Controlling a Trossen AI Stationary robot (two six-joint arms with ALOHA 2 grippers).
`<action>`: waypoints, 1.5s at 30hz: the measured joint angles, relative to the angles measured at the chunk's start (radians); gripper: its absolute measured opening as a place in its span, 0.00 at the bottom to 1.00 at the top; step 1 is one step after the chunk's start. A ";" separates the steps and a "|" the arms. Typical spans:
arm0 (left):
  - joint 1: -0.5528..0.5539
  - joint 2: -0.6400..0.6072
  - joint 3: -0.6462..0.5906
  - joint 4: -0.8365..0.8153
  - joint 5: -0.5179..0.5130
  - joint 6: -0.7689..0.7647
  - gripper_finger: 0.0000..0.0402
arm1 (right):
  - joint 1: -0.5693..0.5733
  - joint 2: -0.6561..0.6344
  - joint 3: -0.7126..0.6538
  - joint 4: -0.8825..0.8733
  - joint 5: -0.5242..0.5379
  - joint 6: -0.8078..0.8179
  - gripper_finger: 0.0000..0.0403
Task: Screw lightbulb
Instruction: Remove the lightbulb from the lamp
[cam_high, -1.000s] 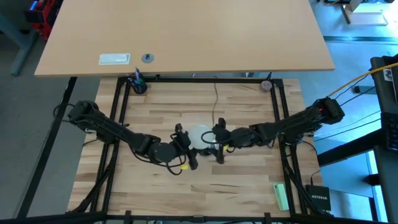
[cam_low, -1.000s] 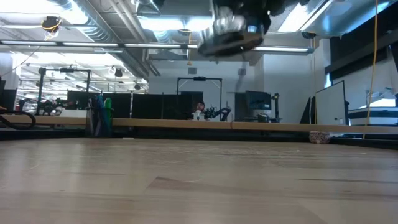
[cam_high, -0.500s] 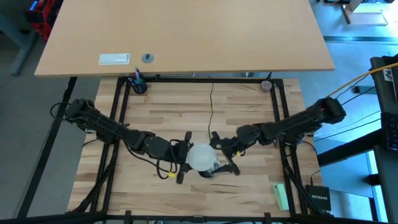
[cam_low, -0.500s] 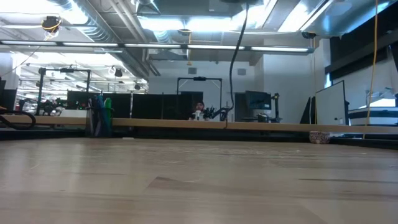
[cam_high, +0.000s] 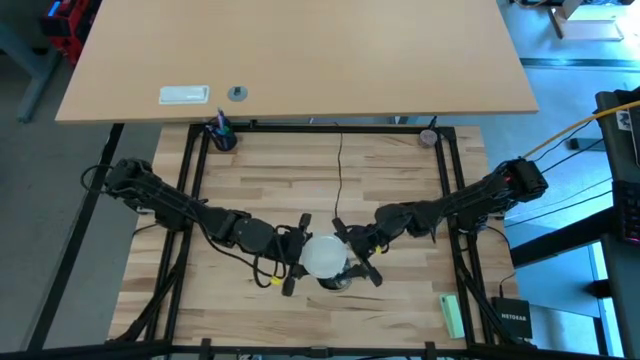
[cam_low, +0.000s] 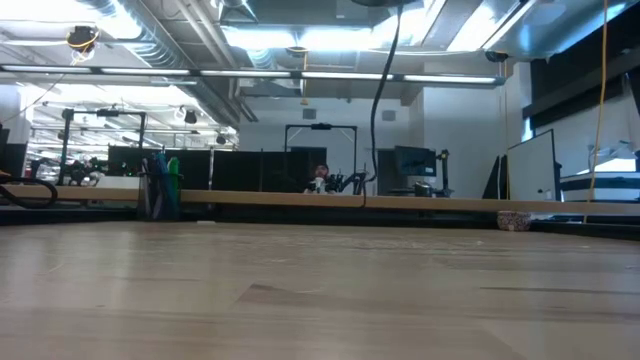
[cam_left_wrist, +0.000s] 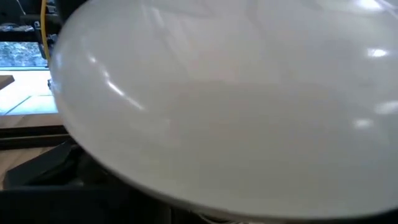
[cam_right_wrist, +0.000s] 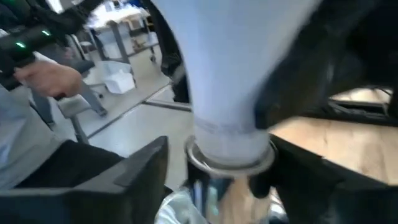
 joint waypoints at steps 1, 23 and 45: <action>0.000 0.000 0.000 0.000 0.000 0.000 0.35 | 0.000 0.000 0.000 -0.019 0.014 -0.004 0.57; -0.039 0.087 0.003 0.005 -0.739 -0.263 0.34 | 0.069 0.002 0.000 -0.190 1.054 -0.061 0.42; -0.042 0.002 0.000 0.004 -0.293 -0.036 0.34 | 0.049 -0.090 -0.001 -0.195 0.286 -0.106 0.87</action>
